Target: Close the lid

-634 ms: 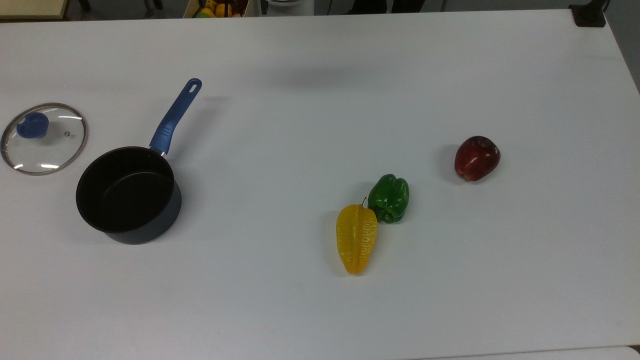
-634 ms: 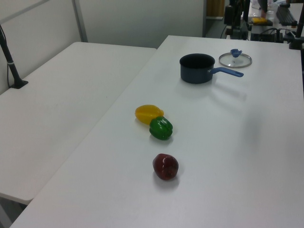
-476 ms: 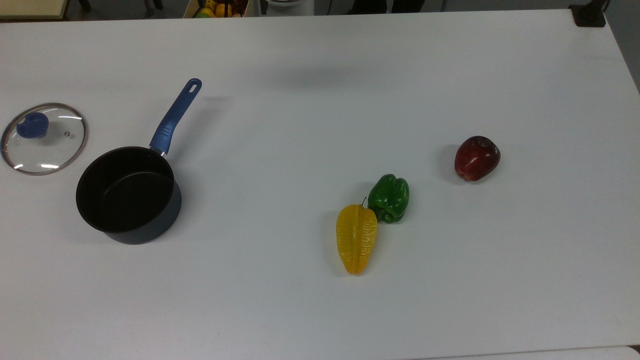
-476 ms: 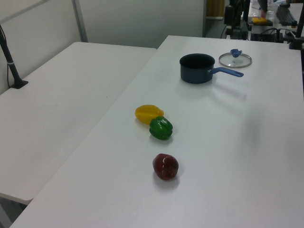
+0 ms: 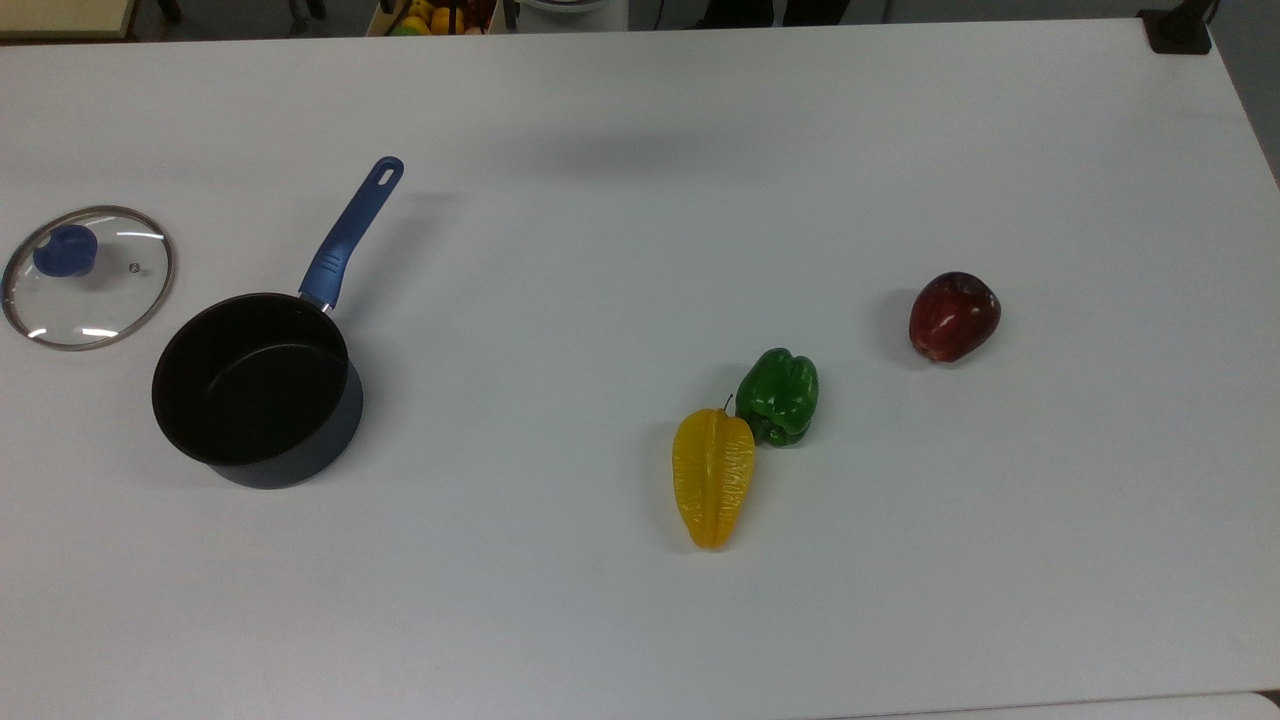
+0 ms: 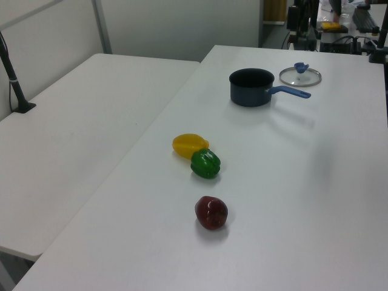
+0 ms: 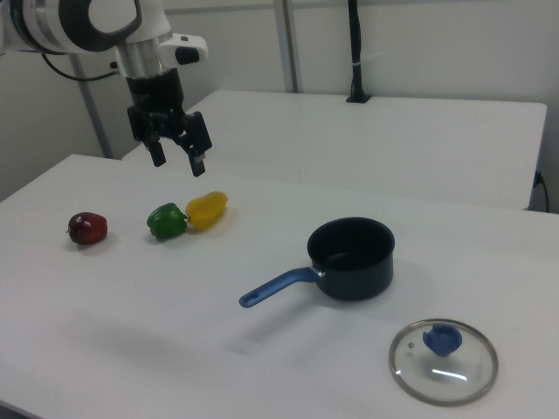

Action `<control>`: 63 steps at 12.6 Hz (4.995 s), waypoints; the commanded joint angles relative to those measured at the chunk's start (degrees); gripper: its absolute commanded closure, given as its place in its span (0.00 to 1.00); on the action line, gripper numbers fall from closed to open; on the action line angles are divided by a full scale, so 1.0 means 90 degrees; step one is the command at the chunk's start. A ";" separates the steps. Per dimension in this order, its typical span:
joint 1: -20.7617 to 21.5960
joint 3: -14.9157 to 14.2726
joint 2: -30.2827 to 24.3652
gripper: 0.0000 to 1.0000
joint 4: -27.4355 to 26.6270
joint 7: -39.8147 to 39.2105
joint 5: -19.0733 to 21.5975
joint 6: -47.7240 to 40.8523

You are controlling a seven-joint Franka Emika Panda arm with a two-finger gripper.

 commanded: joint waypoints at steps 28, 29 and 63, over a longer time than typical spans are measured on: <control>-0.3668 -0.0051 0.3357 0.00 0.0426 -0.2232 0.0010 0.4347; -0.3707 -0.0051 0.3405 0.00 0.0426 -0.2213 0.0010 0.4415; -0.1550 -0.0002 0.3102 0.55 0.1491 -0.0064 0.0177 0.3721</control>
